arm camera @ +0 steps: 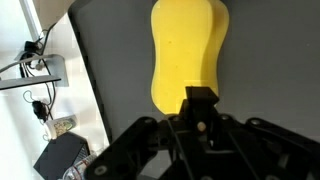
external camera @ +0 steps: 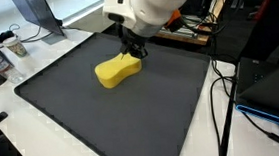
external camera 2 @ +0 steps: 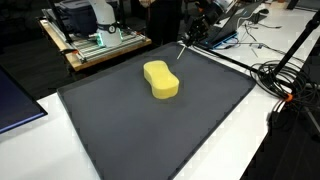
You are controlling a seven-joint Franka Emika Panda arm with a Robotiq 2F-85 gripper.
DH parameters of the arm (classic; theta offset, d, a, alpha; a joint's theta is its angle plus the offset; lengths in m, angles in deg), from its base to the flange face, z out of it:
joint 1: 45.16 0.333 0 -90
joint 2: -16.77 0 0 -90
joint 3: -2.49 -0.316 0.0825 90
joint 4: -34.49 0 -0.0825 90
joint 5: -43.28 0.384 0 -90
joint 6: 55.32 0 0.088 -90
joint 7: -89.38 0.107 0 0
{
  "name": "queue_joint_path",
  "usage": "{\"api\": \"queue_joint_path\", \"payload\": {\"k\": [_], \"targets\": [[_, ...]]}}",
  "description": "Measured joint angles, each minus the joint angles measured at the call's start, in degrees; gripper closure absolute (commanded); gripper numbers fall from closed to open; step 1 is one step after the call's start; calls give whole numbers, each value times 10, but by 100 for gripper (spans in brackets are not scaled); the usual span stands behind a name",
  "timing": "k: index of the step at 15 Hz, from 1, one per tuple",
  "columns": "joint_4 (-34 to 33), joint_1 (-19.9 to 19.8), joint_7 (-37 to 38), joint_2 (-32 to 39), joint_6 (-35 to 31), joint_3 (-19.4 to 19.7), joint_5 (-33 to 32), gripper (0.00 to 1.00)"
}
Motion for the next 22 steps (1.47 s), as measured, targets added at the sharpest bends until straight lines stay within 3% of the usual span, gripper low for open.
{"api": "queue_joint_path", "payload": {"k": [5,11,22], "targets": [[-134,-3,-47,86,61,26,13,96],[-280,-22,-141,163,129,53,72,96],[-457,-120,-294,242,257,64,183,96]]}}
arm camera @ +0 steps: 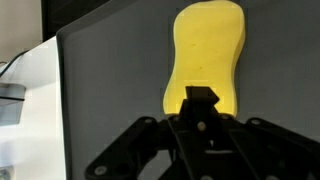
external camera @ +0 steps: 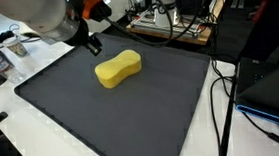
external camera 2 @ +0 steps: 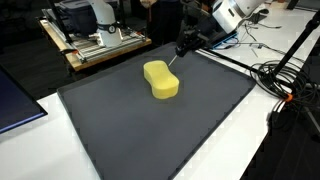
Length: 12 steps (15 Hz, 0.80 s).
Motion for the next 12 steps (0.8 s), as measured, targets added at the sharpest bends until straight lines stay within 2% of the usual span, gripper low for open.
{"api": "queue_joint_path", "payload": {"k": [3,12], "targets": [[-22,-35,-34,8,17,-8,28,96],[-38,-139,-106,18,10,-43,120,96]]}}
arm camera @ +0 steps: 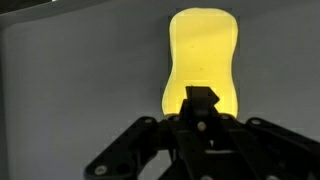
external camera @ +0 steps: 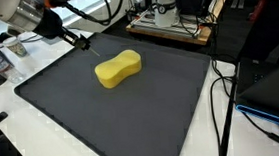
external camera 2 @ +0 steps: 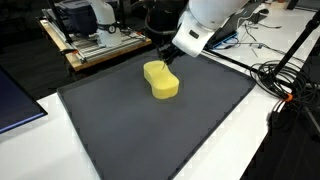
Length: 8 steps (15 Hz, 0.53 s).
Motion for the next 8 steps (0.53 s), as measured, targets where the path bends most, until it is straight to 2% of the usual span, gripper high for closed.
{"api": "queue_joint_path", "payload": {"k": [3,8], "targets": [[0,-33,-15,0,-10,-11,28,96],[0,-76,-32,2,-62,-28,67,96]]}}
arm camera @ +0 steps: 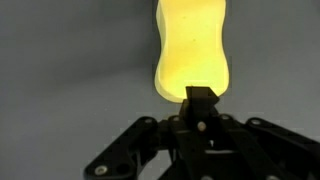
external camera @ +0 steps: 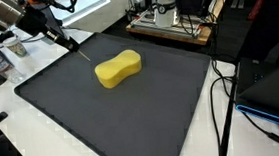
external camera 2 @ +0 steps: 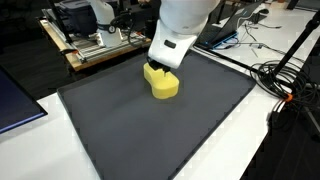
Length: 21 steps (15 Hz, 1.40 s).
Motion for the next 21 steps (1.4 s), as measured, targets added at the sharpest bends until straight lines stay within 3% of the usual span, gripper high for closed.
{"api": "queue_joint_path", "payload": {"k": [7,13,16,21], "targets": [[9,-54,-39,4,-79,-17,38,96],[44,-99,-88,2,-104,-31,60,96],[84,-111,-95,-15,-123,-37,68,96],[199,-118,-94,-85,-211,-37,71,96]]}}
